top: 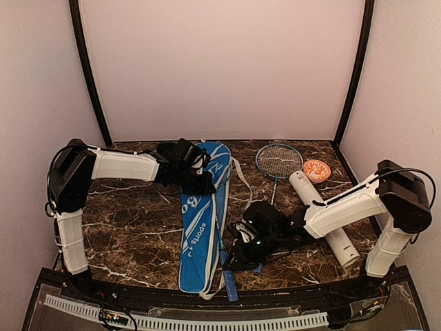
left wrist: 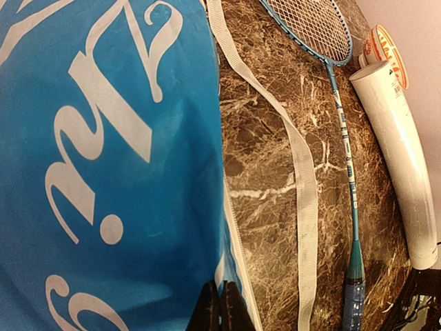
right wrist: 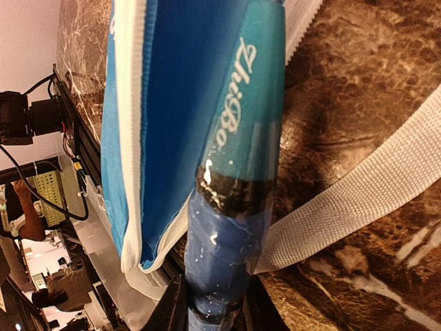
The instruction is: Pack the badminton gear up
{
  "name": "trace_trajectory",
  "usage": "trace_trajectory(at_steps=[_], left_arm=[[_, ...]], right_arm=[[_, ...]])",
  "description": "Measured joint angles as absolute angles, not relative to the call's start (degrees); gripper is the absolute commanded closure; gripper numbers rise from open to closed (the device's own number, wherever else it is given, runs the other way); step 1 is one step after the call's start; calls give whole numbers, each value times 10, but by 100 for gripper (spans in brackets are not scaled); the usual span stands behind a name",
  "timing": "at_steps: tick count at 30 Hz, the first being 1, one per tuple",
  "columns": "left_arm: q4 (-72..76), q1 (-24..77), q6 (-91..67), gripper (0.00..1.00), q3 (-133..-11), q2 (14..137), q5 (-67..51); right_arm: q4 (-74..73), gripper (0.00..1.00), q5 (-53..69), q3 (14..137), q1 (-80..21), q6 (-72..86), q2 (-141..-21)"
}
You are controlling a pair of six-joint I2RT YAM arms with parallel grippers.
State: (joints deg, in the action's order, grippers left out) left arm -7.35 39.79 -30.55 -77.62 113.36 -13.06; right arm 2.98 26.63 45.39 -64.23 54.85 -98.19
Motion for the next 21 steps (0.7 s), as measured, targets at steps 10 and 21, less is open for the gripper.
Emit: trace_trajectory(at_steps=[10, 21], left_arm=[[-66, 398, -309, 100, -775, 1134, -138], [-46, 398, -317, 92, -768, 1134, -141]], right_arm=[[36, 100, 253, 467, -618, 548, -976], [77, 100, 247, 489, -601, 549, -1016]])
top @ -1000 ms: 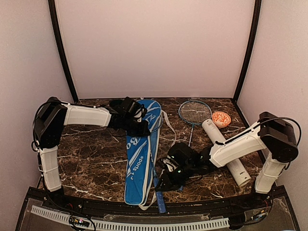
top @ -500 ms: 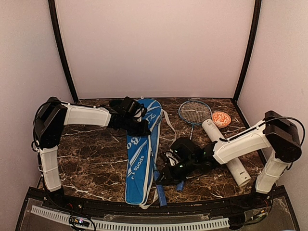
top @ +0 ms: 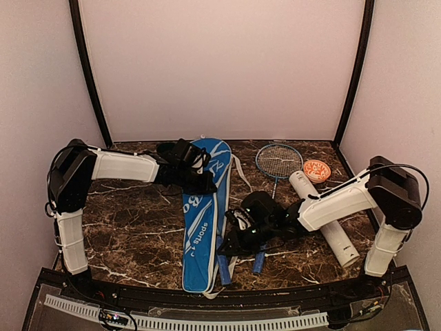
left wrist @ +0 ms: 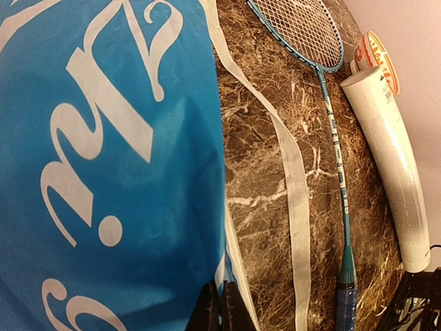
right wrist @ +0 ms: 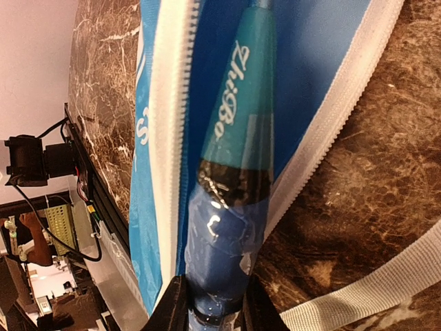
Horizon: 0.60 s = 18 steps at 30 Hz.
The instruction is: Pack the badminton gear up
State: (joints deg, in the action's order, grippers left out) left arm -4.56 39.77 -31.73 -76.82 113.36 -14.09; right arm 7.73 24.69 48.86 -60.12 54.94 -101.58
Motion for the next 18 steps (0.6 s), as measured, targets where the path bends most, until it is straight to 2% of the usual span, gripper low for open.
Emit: trace_trajectory(at_steps=[5, 8, 13, 18], left_arm=[[-49, 399, -310, 70, -769, 1134, -143], [-76, 401, -303, 61, -778, 1134, -140], [-115, 407, -295, 60, -762, 1094, -110], [-133, 440, -305, 62, -621, 927, -82]], right_arm=[[93, 100, 247, 489, -599, 550, -1027], [103, 100, 247, 488, -596, 552, -1033], [125, 100, 249, 483, -596, 557, -1041], [149, 100, 256, 477, -595, 562, -1050]])
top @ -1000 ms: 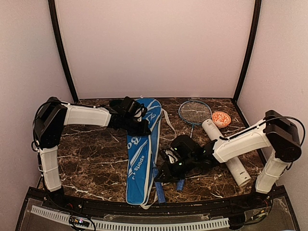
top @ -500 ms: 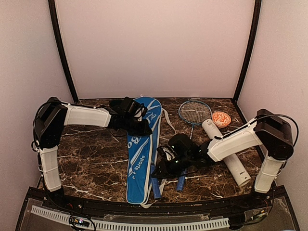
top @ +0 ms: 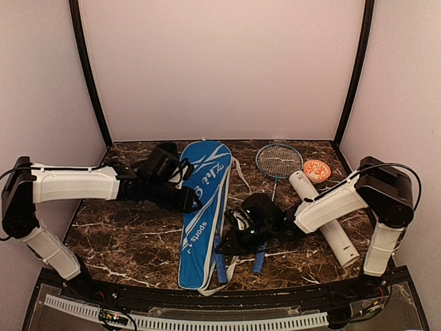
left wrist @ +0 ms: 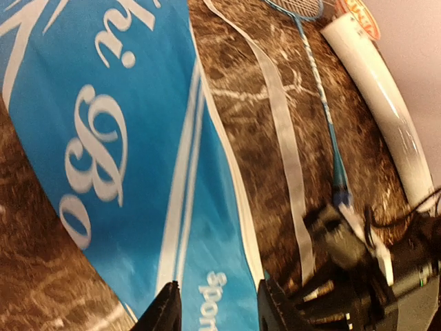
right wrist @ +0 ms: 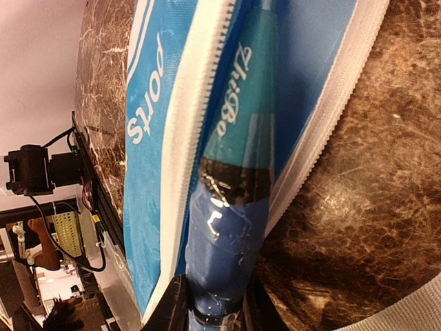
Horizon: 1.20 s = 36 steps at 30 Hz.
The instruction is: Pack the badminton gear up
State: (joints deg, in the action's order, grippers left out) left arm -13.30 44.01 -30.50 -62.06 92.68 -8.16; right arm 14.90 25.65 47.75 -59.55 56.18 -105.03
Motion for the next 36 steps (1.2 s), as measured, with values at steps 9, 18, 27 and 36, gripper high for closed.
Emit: trace_trajectory(at_steps=[9, 18, 27, 36], left_arm=[[-152, 594, -379, 68, -434, 803, -63], [-119, 644, -401, 72, -458, 882, -62], [-102, 648, -398, 70, -494, 921, -63], [-109, 648, -393, 77, -509, 950, -44]], right_arm=[[172, 100, 261, 470, -595, 570, -1052], [178, 100, 265, 469, -595, 576, -1052], [180, 100, 270, 469, -595, 578, -1052], [179, 100, 271, 469, -595, 578, -1052]])
